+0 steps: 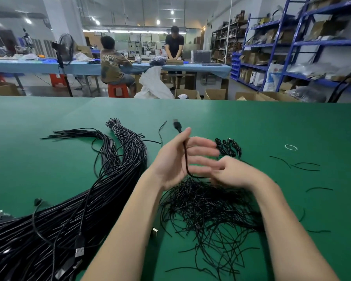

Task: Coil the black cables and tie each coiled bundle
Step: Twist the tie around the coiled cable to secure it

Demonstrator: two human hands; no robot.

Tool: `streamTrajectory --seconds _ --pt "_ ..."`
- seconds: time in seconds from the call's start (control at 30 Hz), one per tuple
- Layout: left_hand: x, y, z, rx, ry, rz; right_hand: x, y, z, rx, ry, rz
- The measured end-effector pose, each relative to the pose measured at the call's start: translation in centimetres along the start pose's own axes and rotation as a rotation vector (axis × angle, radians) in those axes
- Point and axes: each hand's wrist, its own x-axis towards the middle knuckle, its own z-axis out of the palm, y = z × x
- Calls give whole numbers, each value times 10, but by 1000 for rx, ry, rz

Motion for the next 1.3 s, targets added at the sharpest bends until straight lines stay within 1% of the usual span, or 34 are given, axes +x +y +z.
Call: streamTrajectory --seconds 0.07,0.13,0.2,0.27,0.33,0.37,0.43,0.47,0.5,0.57,0.63,0.67,0.7,0.77,0.83,0.9,1.0,1.07,1.13,1.2,1.23,1.27,1.3 --pt "-4 2 0 190 -88 -132 6 -9 -21 -184 -5 23" --pt "-3 -1 1 324 -101 -252 13 -25 -46 -342 43 22" --pt "1 -5 2 369 -23 -302 17 -48 -66 -420 140 -5" --pt "7 -9 2 420 87 -273 17 -69 -77 -403 197 -68" --pt "11 -12 1 409 196 -199 14 -82 -75 -305 223 -131" --pt "12 -12 -1 364 249 -152 12 -84 -71 -221 242 -156" --pt "14 -8 -6 196 333 -52 5 -79 -54 52 243 -191" --pt "14 -6 -8 85 353 -6 1 -73 -43 229 203 -199" --pt "13 -3 -9 -29 355 36 -3 -66 -31 395 152 -207" --pt "12 2 -11 -219 333 102 -10 -50 -6 622 56 -210" --pt "9 4 -11 -308 279 148 -12 -34 14 732 -49 -182" --pt "8 4 -11 -320 240 157 -13 -27 20 734 -101 -159" --pt "6 5 -12 -318 195 154 -12 -21 23 690 -141 -134" --pt "2 6 -13 -275 108 112 -11 -15 19 486 -177 -78" --pt "-1 6 -14 -191 30 41 -6 -12 5 238 -152 -38" --pt "-2 6 -14 -108 -22 -43 0 -14 -18 55 -145 -51" --pt "-2 1 -11 35 -68 -185 9 -28 -52 -62 -212 -17" --pt "1 -3 -8 162 -53 -279 18 -42 -67 -125 -231 35" --pt "4 -7 -5 243 13 -320 28 -58 -74 -292 -174 78" --pt "5 -8 -5 379 112 -311 30 -74 -74 -480 -55 103" --pt "6 -9 -5 476 167 -300 28 -78 -72 -551 34 99" --pt "6 -10 -7 546 225 -278 25 -80 -68 -594 131 86" --pt "7 -11 -9 560 284 -243 21 -80 -63 -599 204 73"
